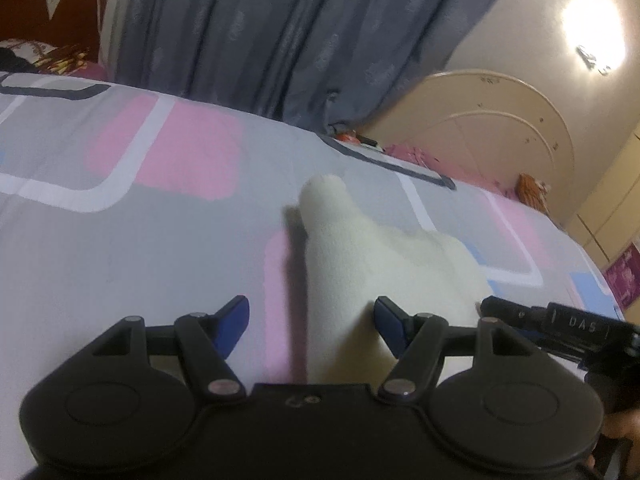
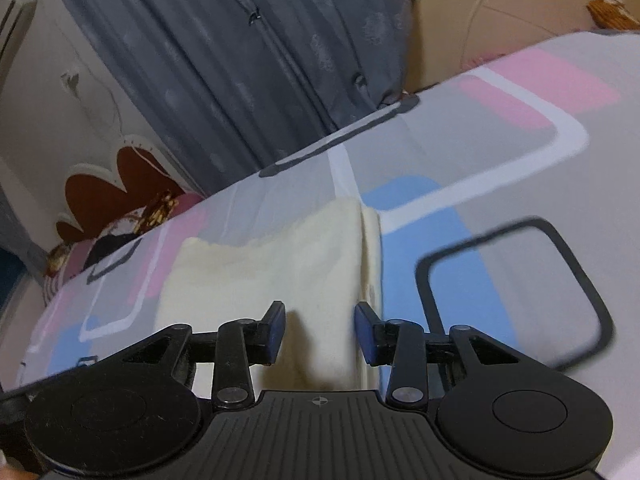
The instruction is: Fold small clothes
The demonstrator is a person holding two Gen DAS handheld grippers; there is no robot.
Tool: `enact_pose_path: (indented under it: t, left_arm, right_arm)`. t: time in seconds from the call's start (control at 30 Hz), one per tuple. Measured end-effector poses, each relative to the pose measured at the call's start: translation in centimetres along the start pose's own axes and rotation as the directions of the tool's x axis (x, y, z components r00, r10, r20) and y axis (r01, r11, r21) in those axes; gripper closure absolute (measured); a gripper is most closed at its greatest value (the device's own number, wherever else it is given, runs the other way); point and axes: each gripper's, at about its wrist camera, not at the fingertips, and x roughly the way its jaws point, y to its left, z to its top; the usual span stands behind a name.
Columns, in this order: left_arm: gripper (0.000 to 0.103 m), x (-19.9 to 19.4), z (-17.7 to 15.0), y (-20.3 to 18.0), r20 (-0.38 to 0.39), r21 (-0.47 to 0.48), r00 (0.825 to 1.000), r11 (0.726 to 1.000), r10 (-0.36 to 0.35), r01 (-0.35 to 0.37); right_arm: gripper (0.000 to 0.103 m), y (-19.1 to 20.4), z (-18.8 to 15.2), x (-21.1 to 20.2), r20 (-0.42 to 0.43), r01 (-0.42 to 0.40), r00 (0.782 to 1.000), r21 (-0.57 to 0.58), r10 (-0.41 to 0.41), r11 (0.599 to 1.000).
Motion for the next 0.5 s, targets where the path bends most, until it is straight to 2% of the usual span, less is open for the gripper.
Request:
enact_pose_path:
  t: [0.17,0.2,0.27,0.33,0.4,0.43,0.47,0.5]
  left_arm:
    - [0.033,2.1,1.6,1.0,-0.008,-0.054,1.000,0.999,-0.001,0.000]
    - [0.033,2.4,1.6,1.0,-0.011,-0.060,1.000,0.998,-0.003,0.002]
    - [0.032,2.9,1.8,1.1,-0.013,-0.070,1.000,0.998,-0.003,0.002]
    - [0.033,2.6,1.8,1.2,-0.011,-0.079,1.000,0.997,-0.017,0.017]
    - [0.031,2.5,1.8,0.9,-0.002,-0.059,0.999,0.998,-0.032,0.032]
    - [0.027,2.7,1.7,0.7,-0.003,-0.045,0.999,0.998,-0.035,0.034]
    - [0.025,3.1,1.6,0.5,-0.009,-0.038,1.000,0.999,-0.026,0.026]
    - [0.025,3.5,1.7,0.4,-0.014,-0.036,1.000,0.999,-0.018,0.017]
  right_arm:
    - [0.065,-0.6,1.1,2.6,-0.002,-0.011,1.000,0.000,0.011,1.000]
    - [0.068,-0.6,1.3,3.0,0.001,-0.016,1.000,-0.002,0.016,1.000]
    - [0.093,-0.4,1.1,3.1,0.004,-0.008,1.000,-0.027,0.008,1.000]
    - [0.096,-0.4,0.8,2.3,0.028,-0.006,1.000,-0.039,0.007,0.999]
    - [0.098,-0.3,0.2,0.5,0.096,0.002,0.995,-0.065,0.004,0.998]
    - [0.098,-0.4,-0.3,0.3,0.106,0.035,0.994,-0.077,-0.027,0.996]
    - [0.098,-0.7,-0.8,1.1,0.074,0.076,0.995,-0.099,-0.069,0.992]
    - [0.098,-1.1,-1.1,1.7,0.056,0.083,0.995,-0.100,-0.078,0.991]
